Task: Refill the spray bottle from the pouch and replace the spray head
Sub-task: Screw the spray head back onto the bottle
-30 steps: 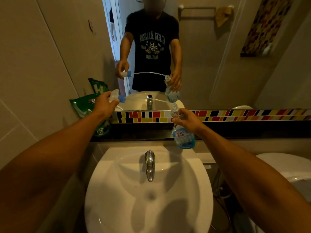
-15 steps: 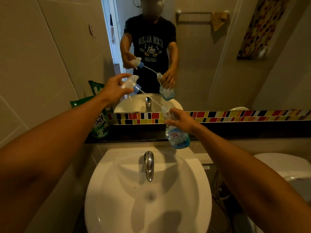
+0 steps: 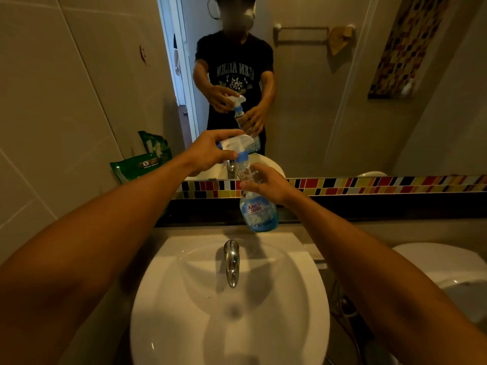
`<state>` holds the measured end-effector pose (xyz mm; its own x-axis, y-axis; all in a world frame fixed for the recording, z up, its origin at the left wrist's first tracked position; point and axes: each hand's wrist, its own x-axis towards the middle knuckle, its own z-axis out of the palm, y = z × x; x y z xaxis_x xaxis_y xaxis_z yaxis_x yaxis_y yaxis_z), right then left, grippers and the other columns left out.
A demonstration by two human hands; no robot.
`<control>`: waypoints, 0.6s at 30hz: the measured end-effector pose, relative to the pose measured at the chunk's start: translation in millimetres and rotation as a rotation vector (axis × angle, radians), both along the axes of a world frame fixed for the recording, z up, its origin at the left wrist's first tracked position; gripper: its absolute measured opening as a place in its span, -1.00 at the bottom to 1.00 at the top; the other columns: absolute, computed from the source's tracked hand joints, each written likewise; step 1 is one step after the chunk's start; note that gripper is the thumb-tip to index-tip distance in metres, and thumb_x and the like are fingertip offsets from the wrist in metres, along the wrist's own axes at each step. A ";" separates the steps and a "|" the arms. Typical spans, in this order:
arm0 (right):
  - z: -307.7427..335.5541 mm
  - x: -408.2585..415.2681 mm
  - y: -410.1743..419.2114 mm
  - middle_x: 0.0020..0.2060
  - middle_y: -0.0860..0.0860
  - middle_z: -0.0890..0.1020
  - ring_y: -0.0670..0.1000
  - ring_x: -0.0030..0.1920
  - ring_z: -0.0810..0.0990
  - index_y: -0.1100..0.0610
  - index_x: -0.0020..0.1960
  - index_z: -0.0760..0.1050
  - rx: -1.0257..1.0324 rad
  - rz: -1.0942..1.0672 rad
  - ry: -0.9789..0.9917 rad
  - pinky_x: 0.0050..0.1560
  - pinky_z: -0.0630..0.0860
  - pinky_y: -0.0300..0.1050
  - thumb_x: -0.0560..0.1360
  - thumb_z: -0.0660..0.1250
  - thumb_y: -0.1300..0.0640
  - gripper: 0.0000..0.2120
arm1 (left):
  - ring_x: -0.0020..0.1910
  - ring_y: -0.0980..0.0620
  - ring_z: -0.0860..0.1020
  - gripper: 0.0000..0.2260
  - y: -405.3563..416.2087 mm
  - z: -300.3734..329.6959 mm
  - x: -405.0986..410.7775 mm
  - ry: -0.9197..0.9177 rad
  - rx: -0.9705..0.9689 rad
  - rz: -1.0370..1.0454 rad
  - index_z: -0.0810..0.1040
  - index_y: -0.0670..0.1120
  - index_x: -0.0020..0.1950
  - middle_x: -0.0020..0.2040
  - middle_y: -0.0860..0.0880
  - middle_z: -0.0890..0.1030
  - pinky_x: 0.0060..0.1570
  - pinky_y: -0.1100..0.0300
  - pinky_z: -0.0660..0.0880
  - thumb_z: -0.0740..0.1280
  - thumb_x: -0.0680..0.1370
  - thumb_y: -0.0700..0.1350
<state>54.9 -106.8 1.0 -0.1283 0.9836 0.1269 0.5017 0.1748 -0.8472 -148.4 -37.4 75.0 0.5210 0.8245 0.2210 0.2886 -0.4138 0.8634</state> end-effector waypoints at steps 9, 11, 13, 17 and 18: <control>0.7 -3.3 -2.7 0.08 0.10 0.71 0.09 0.07 0.72 0.06 0.24 0.55 -0.067 0.039 0.178 0.06 0.69 0.03 0.54 0.49 0.10 -0.70 | -0.06 0.13 0.56 -0.48 -7.5 -0.9 1.6 -0.002 0.004 -0.025 0.49 0.04 0.47 0.22 0.02 0.56 -0.19 0.31 0.57 0.42 0.54 -0.30; 4.6 -4.6 -3.1 0.08 0.08 0.71 0.08 0.06 0.73 0.07 0.25 0.54 -0.081 0.050 0.212 0.05 0.70 0.01 0.55 0.48 0.11 -0.70 | -0.08 0.13 0.58 -0.46 -10.5 -0.1 2.7 -0.040 -0.008 -0.009 0.48 0.06 0.46 0.15 0.06 0.55 -0.20 0.32 0.57 0.45 0.53 -0.28; 8.5 -7.3 -3.2 0.05 0.04 0.71 0.02 0.02 0.72 0.08 0.28 0.54 -0.073 0.054 0.223 -0.02 0.70 -0.10 0.56 0.47 0.12 -0.69 | 0.05 0.12 0.59 -0.44 -13.3 -3.2 5.7 -0.083 0.021 0.008 0.49 0.06 0.45 0.20 0.06 0.55 -0.14 0.32 0.59 0.51 0.49 -0.23; 9.1 -12.0 1.4 0.09 0.05 0.71 0.03 0.06 0.71 0.10 0.34 0.52 -0.051 0.027 0.211 -0.03 0.68 -0.11 0.55 0.49 0.07 -0.61 | 0.14 0.15 0.54 -0.45 -14.4 -12.5 12.8 -0.132 0.159 0.100 0.51 0.01 0.41 0.28 0.00 0.55 -0.07 0.41 0.55 0.55 0.45 -0.18; 8.3 -11.4 2.4 0.09 0.06 0.70 0.05 0.06 0.71 0.10 0.33 0.52 -0.052 0.019 0.209 -0.02 0.69 -0.09 0.54 0.49 0.06 -0.60 | 0.11 0.18 0.54 -0.45 -15.1 -12.9 13.9 -0.137 0.161 0.104 0.51 -0.01 0.41 0.26 0.00 0.55 -0.08 0.42 0.55 0.55 0.44 -0.20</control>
<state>43.5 -104.4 9.3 -0.1230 0.9872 0.1018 0.3113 0.1358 -0.9406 -134.5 -52.5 62.1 0.3909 0.8206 0.4169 0.2217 -0.5235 0.8227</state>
